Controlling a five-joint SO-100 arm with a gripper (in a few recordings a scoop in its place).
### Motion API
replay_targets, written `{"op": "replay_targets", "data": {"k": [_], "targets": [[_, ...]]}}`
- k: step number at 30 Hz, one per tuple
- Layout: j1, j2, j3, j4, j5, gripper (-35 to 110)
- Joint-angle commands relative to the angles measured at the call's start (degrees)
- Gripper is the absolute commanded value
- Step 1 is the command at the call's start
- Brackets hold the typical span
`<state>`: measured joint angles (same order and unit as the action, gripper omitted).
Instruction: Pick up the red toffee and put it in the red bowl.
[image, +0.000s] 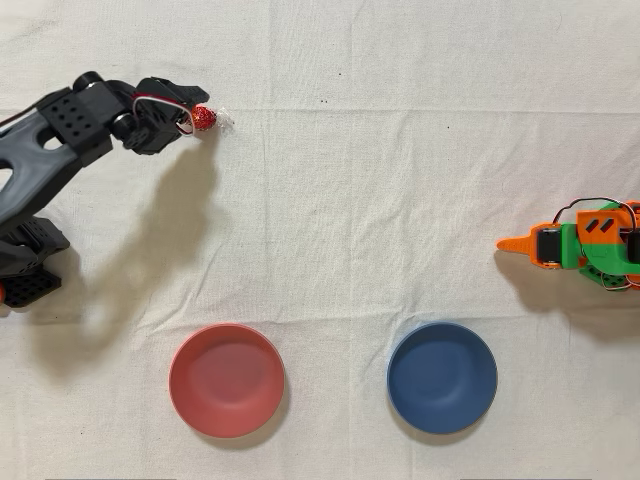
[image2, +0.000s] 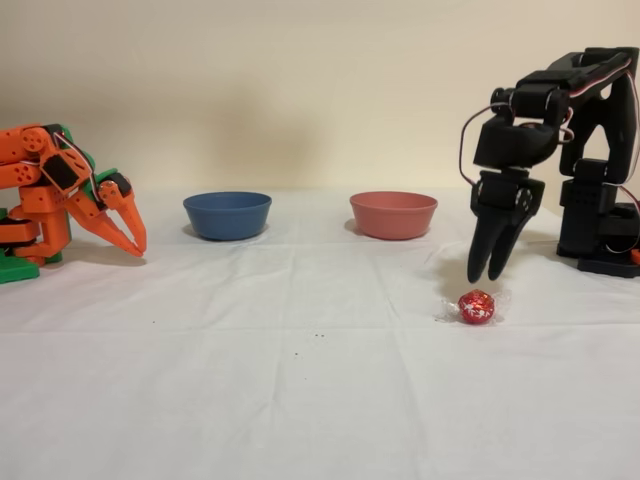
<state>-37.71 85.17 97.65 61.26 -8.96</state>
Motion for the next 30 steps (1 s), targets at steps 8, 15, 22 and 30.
{"op": "replay_targets", "data": {"k": [8, 15, 22, 30], "targets": [[-1.67, -3.96, -3.69, -2.81, 0.44, 29], [-1.58, -7.38, -7.73, -2.29, 1.32, 29], [-1.41, -8.53, -8.53, -2.64, 0.53, 29], [-1.32, -8.96, -6.68, -4.31, -0.09, 28]]}}
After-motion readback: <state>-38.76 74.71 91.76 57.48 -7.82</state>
